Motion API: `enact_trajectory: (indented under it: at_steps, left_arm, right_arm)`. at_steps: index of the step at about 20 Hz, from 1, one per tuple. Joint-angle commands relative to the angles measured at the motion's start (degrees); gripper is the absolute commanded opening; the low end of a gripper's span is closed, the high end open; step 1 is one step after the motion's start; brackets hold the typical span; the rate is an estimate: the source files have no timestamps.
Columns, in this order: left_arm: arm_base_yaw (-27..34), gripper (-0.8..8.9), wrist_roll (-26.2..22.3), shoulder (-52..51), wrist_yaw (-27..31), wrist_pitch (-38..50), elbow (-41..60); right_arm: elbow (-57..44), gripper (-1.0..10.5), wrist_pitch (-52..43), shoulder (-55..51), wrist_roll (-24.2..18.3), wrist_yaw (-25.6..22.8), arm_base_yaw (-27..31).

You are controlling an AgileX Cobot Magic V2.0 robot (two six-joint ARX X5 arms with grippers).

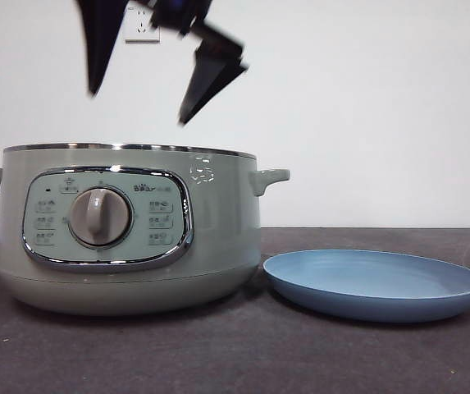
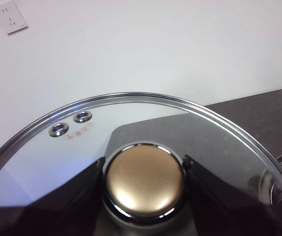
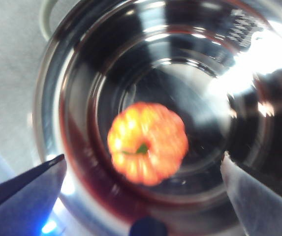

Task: Take the pumpkin out from the steamer,put the pumpkin in the blue plate,close the lid

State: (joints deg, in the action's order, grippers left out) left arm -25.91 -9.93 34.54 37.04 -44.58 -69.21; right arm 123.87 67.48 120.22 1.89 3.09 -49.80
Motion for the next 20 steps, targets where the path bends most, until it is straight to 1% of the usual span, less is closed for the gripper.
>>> enact_trajectory:
  at_steps: [1,5,10,11,12,13,14,17,20]
  left_arm:
    - [0.0,-0.09,-0.8,-0.7,0.5,2.4,-0.6]
    - [0.0,-0.09,-0.8,-0.6,0.4,1.6,-0.6]
    - [0.0,-0.09,-0.8,-0.6,0.5,-0.7,-0.6]
    - [0.0,-0.09,-0.8,-0.6,0.4,-0.8,-0.6]
    - [0.0,-0.09,-0.8,-0.6,0.4,-0.9,-0.6]
    - [0.0,-0.09,-0.8,-0.6,0.4,-1.0,-0.6]
    - [0.0,-0.09,-0.8,-0.6,0.4,-1.0,-0.6]
    - [0.0,-0.09,-0.8,-0.6,0.3,-0.9,-0.6]
    - [0.0,-0.09,-0.6,-0.5,-0.7,-0.4,-0.6]
  right_arm:
    - [0.0,6.1,-0.9,3.7,-0.3,-1.7,-0.7]
    - [0.0,6.0,-3.3,7.8,0.2,-2.0,-0.9]
    - [0.0,5.9,-2.6,11.0,0.1,-1.7,-0.9]
    - [0.0,5.7,-1.7,11.3,0.1,-1.7,-0.9]
    - [0.0,4.0,-1.1,11.4,0.1,-1.7,-0.9]
    - [0.0,1.3,-1.4,11.4,0.0,-1.7,-1.1]
    - [0.0,-0.1,-1.9,11.4,-0.5,-1.8,-1.4]
    - [0.1,-0.1,-2.9,10.4,-0.5,-2.0,-1.7]
    - [0.1,-0.1,-2.4,5.8,-0.5,-2.0,-1.6]
